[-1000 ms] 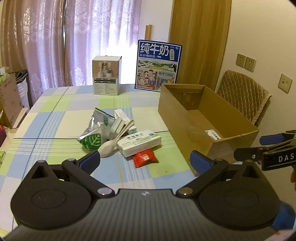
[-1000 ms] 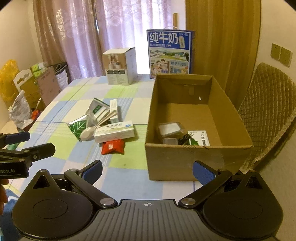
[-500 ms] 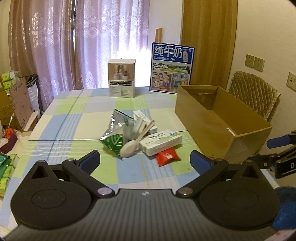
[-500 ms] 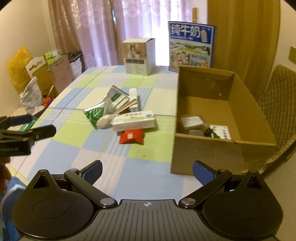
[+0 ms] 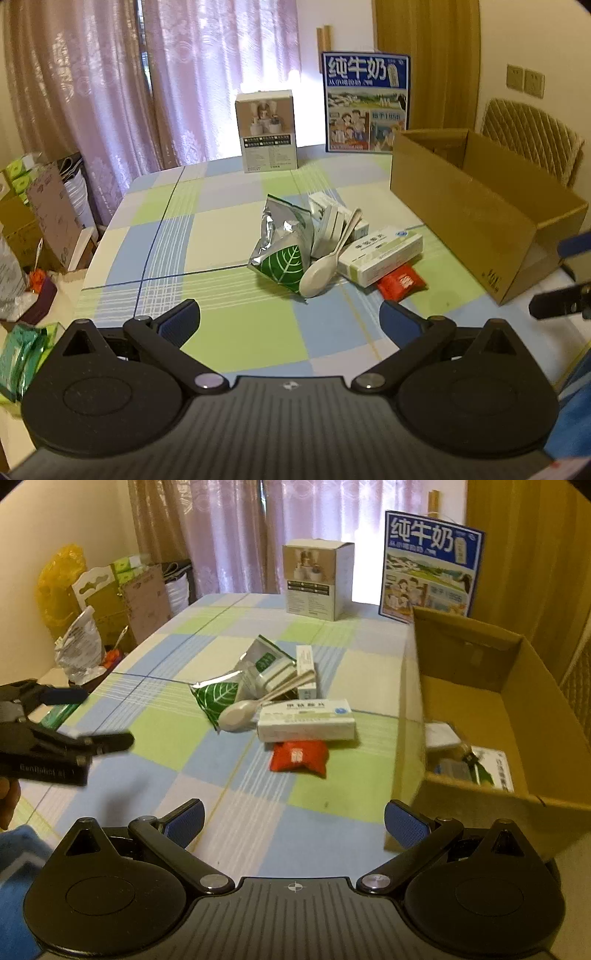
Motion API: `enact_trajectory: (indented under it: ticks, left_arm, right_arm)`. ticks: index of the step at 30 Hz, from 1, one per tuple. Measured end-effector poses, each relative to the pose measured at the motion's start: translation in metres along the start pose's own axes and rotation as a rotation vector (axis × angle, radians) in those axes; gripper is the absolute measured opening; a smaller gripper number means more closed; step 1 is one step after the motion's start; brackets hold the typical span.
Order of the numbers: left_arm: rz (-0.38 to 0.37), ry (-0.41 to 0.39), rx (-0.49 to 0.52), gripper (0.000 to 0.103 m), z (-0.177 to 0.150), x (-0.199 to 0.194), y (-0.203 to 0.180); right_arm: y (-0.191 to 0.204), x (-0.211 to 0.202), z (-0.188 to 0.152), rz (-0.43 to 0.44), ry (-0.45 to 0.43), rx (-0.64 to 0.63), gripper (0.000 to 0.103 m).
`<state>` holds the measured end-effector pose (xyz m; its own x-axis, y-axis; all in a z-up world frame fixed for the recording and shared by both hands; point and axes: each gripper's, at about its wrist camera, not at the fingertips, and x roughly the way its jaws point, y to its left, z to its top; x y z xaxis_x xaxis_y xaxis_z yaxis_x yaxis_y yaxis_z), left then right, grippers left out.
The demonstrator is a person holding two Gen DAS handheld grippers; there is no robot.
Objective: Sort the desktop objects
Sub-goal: 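Withdraw both tools from the cardboard box back over the table items, then grasp the white plastic spoon with the left tool while the right tool grasps the red candy packet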
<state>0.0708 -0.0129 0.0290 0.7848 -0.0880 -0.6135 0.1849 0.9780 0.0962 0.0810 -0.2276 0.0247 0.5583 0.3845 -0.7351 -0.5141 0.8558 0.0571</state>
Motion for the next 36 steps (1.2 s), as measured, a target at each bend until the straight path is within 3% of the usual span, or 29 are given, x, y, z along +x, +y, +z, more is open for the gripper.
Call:
enact_trajectory:
  ticks: [2,3,5,13,19,26,34,36]
  left_arm:
    - [-0.046,0.035,0.035,0.097,0.001,0.011,0.001]
    - [-0.059,0.051,0.057,0.089,0.001,0.016,0.001]
    - [-0.044,0.075,0.119,0.080,0.001,0.026,-0.004]
    - [-0.078,0.060,0.259,0.081,-0.003,0.065,-0.018]
    - [-0.151,0.064,0.244,0.081,-0.003,0.098,-0.018]
    - [-0.136,0.037,0.227,0.080,-0.003,0.120,-0.005]
    - [-0.148,-0.012,0.346,0.080,-0.005,0.139,-0.012]
    - [-0.145,-0.028,0.392,0.074,-0.005,0.143,-0.015]
  right_arm:
    - [0.000,0.010,0.003,0.006,0.012,0.001,0.101]
    - [0.000,0.015,0.005,0.007,0.016,0.001,0.101]
    - [0.000,0.026,0.009,0.009,0.030,-0.001,0.101]
    - [-0.003,0.067,0.020,0.015,0.059,-0.017,0.101]
    - [0.006,0.097,0.024,0.025,0.063,-0.044,0.091]
    - [-0.003,0.130,0.023,0.010,0.072,0.027,0.079]
    - [-0.014,0.154,0.023,-0.010,0.083,0.086,0.077]
    - [-0.016,0.157,0.023,-0.011,0.088,0.090,0.076]
